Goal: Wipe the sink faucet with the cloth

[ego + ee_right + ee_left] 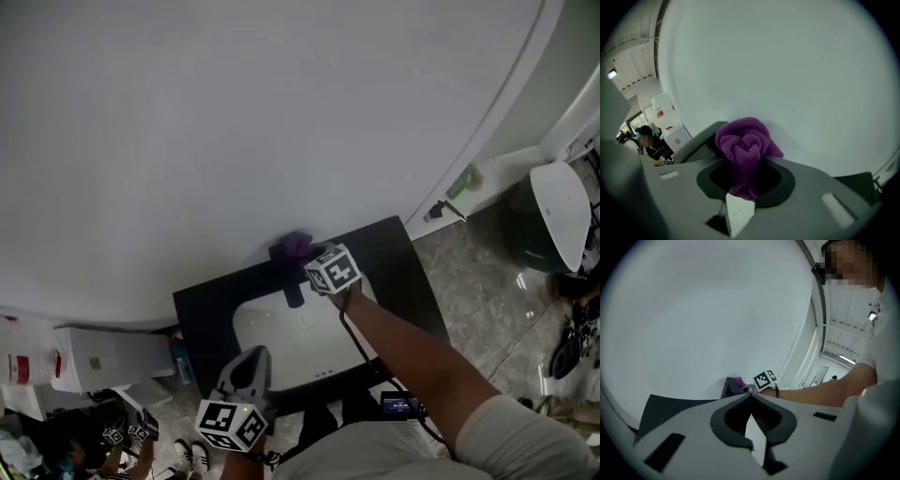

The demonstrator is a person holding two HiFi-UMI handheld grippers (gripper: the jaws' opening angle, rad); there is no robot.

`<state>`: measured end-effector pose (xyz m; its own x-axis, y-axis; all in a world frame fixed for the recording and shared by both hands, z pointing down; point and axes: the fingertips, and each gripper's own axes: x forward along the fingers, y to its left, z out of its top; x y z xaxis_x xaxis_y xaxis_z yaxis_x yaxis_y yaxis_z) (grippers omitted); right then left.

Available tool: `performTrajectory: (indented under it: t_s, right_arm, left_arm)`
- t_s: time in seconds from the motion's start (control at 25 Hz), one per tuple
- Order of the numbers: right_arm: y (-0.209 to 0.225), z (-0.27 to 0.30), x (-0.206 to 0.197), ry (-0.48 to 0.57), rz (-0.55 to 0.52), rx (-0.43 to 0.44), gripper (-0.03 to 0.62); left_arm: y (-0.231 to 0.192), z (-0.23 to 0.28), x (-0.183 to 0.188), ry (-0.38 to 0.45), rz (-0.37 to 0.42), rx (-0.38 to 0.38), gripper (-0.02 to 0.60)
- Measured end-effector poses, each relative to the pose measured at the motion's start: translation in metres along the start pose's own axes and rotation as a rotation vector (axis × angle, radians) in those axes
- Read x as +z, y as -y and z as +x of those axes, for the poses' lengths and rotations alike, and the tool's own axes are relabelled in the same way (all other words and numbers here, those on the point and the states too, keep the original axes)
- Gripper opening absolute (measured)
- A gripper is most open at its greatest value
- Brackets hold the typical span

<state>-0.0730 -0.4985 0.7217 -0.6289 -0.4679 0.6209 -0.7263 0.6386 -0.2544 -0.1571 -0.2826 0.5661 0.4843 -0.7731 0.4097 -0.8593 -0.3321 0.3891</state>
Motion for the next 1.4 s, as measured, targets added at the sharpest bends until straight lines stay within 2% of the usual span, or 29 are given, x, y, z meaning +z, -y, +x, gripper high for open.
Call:
performTrajectory:
  t_s: [0.16, 0.24, 0.32, 0.44, 0.56, 0.68, 0.84, 0.92, 1.04, 1.2, 1.4]
  right_arm:
    - [0.011, 0.031, -0.058, -0.152, -0.014, 0.009, 0.089]
    - [0.018, 0.033, -0.066, -0.176, -0.025, -0.001, 0.091]
    - [0.019, 0.015, -0.05, -0.111, -0.018, -0.009, 0.091]
    - [0.0, -0.027, 0.0, 0.022, -0.054, 0.018, 0.092]
    - [-0.017, -0.03, 0.017, 0.034, -0.104, 0.052, 0.091]
    - [-0.017, -0.002, -0.011, -0.032, -0.096, 0.05, 0.086]
    - [0.001, 0.039, -0.058, -0.183, -0.076, 0.025, 0.089]
    - [0.005, 0.039, -0.072, -0.199, -0.075, 0.005, 0.089]
    - [-0.002, 0.011, -0.066, -0.147, -0.054, -0.008, 0.091]
    - [-0.025, -0.072, -0.01, 0.04, -0.093, -0.029, 0.091]
    - [-0.095, -0.184, 0.061, 0.249, -0.119, 0.022, 0.091]
  left_arm:
    - [-0.009, 0.008, -0.007, -0.021, -0.015, 0.005, 0.006]
    - [-0.01, 0.009, -0.004, -0.016, -0.017, 0.001, 0.006]
    - [-0.01, 0.006, 0.002, 0.002, -0.016, -0.002, 0.006]
    - [-0.012, 0.004, 0.01, 0.02, -0.013, -0.01, 0.006]
    - [-0.01, 0.005, 0.014, 0.034, -0.014, -0.012, 0.006]
    - [-0.006, 0.0, 0.011, 0.039, -0.006, -0.003, 0.006]
    - [-0.012, -0.002, 0.009, 0.024, -0.001, 0.003, 0.006]
    - [-0.011, -0.006, 0.009, 0.021, 0.0, 0.0, 0.006]
    - [-0.004, -0.015, 0.016, 0.03, 0.019, 0.0, 0.006]
    - [0.013, -0.01, 0.026, 0.052, 0.078, -0.019, 0.006]
    - [0.044, -0.021, 0.064, 0.13, 0.134, -0.039, 0.006]
